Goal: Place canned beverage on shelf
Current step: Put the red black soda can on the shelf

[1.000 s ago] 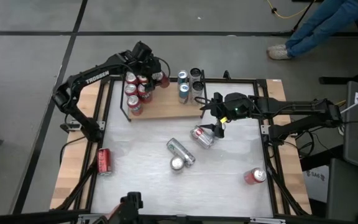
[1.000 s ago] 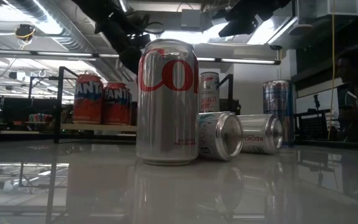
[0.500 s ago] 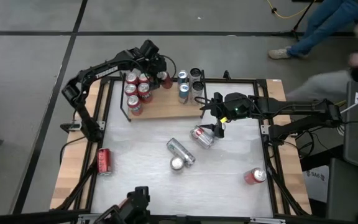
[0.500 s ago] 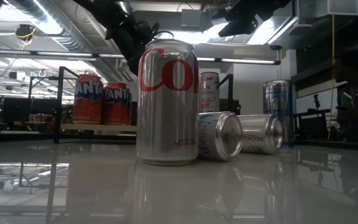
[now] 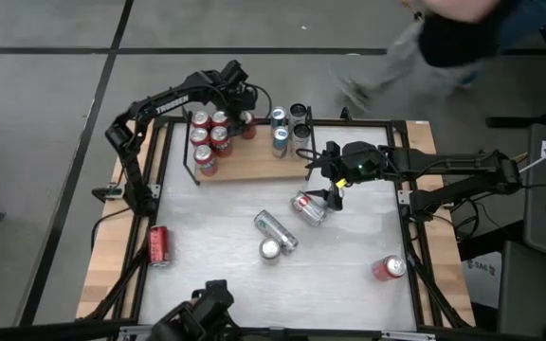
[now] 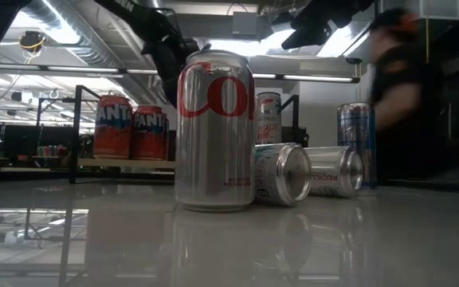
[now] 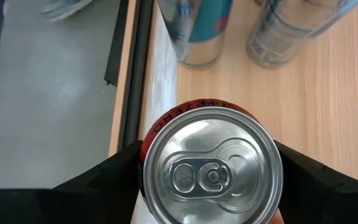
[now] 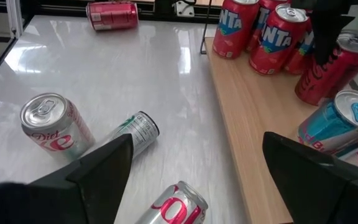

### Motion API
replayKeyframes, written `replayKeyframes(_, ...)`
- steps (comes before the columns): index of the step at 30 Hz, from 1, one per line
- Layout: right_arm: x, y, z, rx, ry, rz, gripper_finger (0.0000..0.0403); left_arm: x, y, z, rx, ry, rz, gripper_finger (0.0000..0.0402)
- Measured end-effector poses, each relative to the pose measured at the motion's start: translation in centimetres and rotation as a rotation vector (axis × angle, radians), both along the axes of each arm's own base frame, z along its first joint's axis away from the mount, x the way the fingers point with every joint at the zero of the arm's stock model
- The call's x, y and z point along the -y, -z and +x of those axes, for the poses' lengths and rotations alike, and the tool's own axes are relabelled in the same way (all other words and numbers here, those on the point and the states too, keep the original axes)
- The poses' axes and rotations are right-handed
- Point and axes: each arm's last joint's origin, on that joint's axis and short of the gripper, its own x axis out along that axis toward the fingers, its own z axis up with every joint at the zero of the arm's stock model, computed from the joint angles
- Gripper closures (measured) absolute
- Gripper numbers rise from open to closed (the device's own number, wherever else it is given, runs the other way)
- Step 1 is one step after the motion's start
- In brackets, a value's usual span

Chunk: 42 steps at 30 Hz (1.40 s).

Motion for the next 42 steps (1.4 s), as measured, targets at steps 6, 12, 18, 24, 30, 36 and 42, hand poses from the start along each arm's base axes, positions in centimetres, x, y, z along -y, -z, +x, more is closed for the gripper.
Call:
replayKeyframes(6, -0.01, 0.09, -0.06, -0.011, -0.002, -0.002, 0.0054, -0.43, 0.42, -0.78, -0.022, -0.025, -0.022, 0.0124)
replayKeyframes(12, 0.00, 0.10, -0.07, -0.013, -0.014, -0.021, 0.0054, -0.54, 0.45, -0.94, -0.024, -0.031, -0.025, 0.0115)
replayKeyframes(18, -0.01, 0.10, -0.06, -0.013, -0.014, -0.021, 0.0054, -0.32, 0.45, -0.72, -0.024, -0.024, -0.026, 0.0099)
replayKeyframes(24, -0.01, 0.10, -0.06, -0.013, -0.014, -0.021, 0.0054, -0.30, 0.46, -0.72, -0.023, -0.028, -0.028, 0.0094)
replayKeyframes(30, 0.00, 0.10, -0.06, -0.013, -0.014, -0.021, 0.0054, -0.32, 0.48, -0.73, -0.020, -0.052, -0.039, 0.0092)
replayKeyframes(36, 0.00, 0.10, -0.06, -0.013, -0.014, -0.021, 0.0054, -0.31, 0.46, -0.73, -0.020, -0.052, -0.039, 0.0091)
replayKeyframes(42, -0.01, 0.10, -0.06, -0.013, -0.014, -0.021, 0.0054, -0.31, 0.46, -0.73, -0.019, -0.052, -0.040, 0.0091)
